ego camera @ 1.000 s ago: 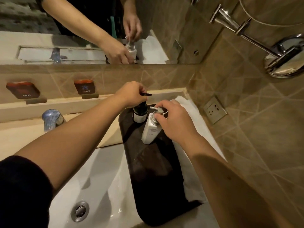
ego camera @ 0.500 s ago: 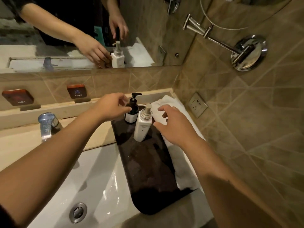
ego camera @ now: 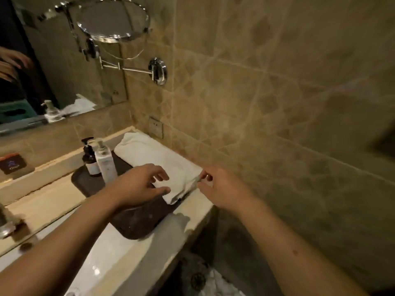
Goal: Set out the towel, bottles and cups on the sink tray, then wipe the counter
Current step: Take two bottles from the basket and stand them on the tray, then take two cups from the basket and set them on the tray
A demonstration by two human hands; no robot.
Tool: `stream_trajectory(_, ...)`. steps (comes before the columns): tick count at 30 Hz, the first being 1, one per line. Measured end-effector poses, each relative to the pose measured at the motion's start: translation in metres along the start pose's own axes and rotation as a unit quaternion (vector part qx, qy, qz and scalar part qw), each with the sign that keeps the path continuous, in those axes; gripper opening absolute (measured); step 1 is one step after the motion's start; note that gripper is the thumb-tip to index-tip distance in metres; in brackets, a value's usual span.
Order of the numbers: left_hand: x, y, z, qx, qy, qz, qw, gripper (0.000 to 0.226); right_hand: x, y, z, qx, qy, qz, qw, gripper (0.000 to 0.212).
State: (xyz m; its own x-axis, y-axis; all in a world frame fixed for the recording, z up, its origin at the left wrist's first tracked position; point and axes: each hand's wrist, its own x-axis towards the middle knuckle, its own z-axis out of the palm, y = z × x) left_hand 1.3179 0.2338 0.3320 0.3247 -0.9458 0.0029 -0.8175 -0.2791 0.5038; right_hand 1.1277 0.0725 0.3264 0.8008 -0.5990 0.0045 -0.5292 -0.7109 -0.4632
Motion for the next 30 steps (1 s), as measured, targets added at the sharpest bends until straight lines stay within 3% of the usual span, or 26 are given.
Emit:
stream_trajectory(5,-0.015,0.134,0.070,-0.003,-0.064,0.110,0.992,0.023,-0.170,0.077,-0.034,0.007,0.060,0.096,0.994,0.020)
stream_trajectory(10,-0.038,0.280,0.161,-0.010,-0.161,0.240,0.957,0.016,-0.351,0.144,-0.053,-0.015,0.119,0.237,0.964,0.020)
stream_trajectory(20,-0.128,0.540,0.321,0.001,-0.318,0.451,0.834,0.021,-0.649,0.214,-0.071,-0.010,0.243,0.495,0.834,0.020)
stream_trajectory(26,-0.167,0.647,0.407,-0.008,-0.393,0.514,0.762,0.023,-0.759,0.248,-0.083,-0.013,0.262,0.597,0.758,0.026)
stream_trajectory(30,-0.167,0.711,0.475,-0.052,-0.435,0.513,0.738,0.015,-0.813,0.291,-0.097,-0.010,0.245,0.644,0.725,0.031)
